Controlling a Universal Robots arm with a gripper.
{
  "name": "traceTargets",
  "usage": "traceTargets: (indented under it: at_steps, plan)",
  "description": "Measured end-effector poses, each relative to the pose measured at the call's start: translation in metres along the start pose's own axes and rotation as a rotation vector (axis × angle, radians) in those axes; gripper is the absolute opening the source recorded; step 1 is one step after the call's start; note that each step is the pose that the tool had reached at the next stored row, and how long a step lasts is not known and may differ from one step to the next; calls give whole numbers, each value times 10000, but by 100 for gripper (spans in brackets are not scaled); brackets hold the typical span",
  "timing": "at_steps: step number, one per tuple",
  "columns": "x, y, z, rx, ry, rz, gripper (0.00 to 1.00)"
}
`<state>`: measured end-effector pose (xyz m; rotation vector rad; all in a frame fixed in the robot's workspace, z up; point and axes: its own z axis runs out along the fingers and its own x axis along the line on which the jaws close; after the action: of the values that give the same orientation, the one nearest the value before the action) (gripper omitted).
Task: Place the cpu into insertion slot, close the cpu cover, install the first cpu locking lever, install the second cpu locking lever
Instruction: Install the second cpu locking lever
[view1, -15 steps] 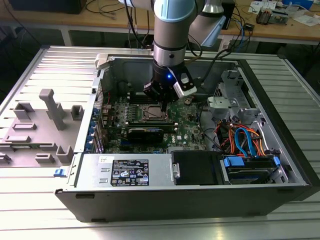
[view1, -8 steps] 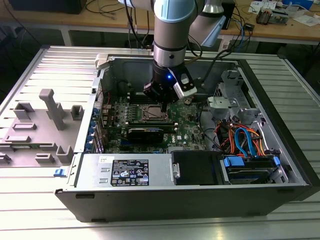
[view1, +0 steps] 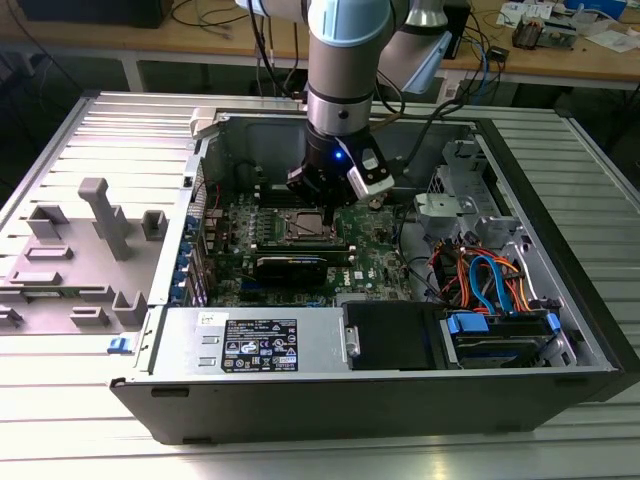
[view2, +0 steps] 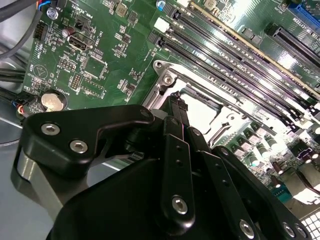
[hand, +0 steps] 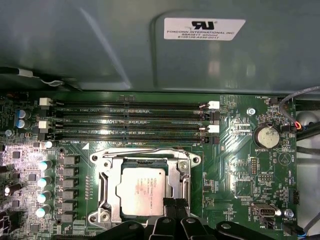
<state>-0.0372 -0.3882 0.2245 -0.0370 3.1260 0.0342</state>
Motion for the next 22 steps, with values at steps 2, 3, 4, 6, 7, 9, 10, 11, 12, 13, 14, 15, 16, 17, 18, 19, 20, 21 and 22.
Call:
traceTargets:
  at_steps: [2,3,4,6,7,9,10,11,12,13,14,15,16,17,18,19,20,21,22]
  plan:
    - [0,-1,0,0,0,-1,11]
    - [0,-3,0,0,0,0,11]
    - [0,-6,0,0,0,0,11]
    - [0,-6,0,0,0,0,11]
    - [0,-6,0,0,0,0,11]
    - [0,-7,0,0,0,-1,11]
    - [0,-10,0,1,0,-1,11]
    - [0,-14,-1,1,1,-2,11]
    - [0,-19,-1,0,0,-3,11]
    - [0,-27,-1,0,0,-2,11]
    - [1,-33,-1,0,0,1,11]
    - [1,-38,-1,-1,0,0,11]
    - [0,-51,-1,0,0,-2,11]
    - [1,-67,-1,-1,0,-1,11]
    - [2,-77,-3,1,1,-1,11]
    - [2,-77,-7,1,1,1,11]
    - [2,-79,-13,0,1,0,11]
    - [1,-79,-32,1,0,-1,11]
    - [1,-78,-43,0,0,-1,11]
